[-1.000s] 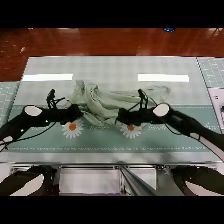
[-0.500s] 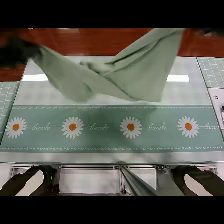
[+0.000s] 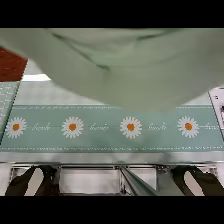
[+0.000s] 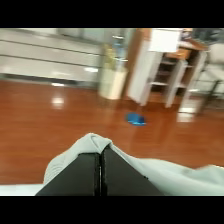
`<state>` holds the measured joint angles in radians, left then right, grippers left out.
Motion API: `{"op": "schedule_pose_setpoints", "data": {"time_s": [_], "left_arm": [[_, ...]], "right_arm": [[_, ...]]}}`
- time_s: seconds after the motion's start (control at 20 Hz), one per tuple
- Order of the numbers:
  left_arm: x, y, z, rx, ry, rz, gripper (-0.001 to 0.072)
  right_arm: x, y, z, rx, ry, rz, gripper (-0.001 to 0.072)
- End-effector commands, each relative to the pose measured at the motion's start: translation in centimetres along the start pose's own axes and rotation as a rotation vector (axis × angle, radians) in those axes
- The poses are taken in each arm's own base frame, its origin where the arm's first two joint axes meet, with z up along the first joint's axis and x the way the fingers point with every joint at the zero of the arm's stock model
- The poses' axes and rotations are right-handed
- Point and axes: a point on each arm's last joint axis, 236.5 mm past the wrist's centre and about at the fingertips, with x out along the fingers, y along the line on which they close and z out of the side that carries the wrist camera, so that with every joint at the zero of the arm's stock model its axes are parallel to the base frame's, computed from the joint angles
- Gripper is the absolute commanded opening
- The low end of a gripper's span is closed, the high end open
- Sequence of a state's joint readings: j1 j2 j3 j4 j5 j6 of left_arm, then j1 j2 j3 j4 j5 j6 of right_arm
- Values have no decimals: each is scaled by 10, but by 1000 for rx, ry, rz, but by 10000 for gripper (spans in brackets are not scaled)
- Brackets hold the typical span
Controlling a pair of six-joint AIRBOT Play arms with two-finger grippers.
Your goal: Fold the shirts.
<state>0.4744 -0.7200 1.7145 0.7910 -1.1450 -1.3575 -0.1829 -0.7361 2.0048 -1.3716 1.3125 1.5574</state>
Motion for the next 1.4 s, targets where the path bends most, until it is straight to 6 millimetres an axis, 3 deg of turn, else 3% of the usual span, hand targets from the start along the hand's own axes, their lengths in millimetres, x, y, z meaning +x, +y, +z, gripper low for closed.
{"op": "schedule_pose_setpoints", "data": {"time_s": [0.0, 0.1, 0.25, 0.5, 0.6, 0.7, 0.85, 0.95, 1.1, 1.2, 1.25, 1.3, 1.35], "left_arm": [[-47, 22, -17, 151, 63, 223, 26], [-53, 32, -63, 151, 221, 239, 26], [-41, 44, -166, 80, 543, 205, 26], [-5, 88, -351, -81, 993, 239, 26], [13, 101, -414, -164, 1092, 260, 26], [39, 105, -459, -257, 1141, 245, 26], [92, 117, -501, -369, 1138, 252, 26], [123, 125, -522, -427, 1146, 258, 26], [163, 140, -538, -447, 1160, 260, 26], [185, 146, -537, -443, 1146, 255, 26], [193, 148, -533, -439, 1137, 251, 27], [201, 150, -527, -434, 1121, 247, 33], [205, 152, -518, -421, 1109, 242, 198]], "right_arm": [[-49, -59, -11, 7, 12, -283, 18], [-39, -60, -38, 14, 114, -268, 18], [6, -55, -101, 23, 316, -217, 18], [120, -54, -244, 65, 696, -146, 18], [170, -41, -292, 103, 805, -65, 18], [222, -40, -334, 143, 858, -42, 18], [287, -31, -391, 240, 932, 5, 18], [322, -26, -419, 305, 949, 24, 19], [357, -21, -456, 400, 984, 29, 19], [368, -15, -476, 450, 1007, 45, 21], [371, -12, -485, 474, 1016, 49, 107], [371, -9, -491, 493, 1030, 52, 346], [369, -9, -493, 498, 1044, 56, 404]]}}
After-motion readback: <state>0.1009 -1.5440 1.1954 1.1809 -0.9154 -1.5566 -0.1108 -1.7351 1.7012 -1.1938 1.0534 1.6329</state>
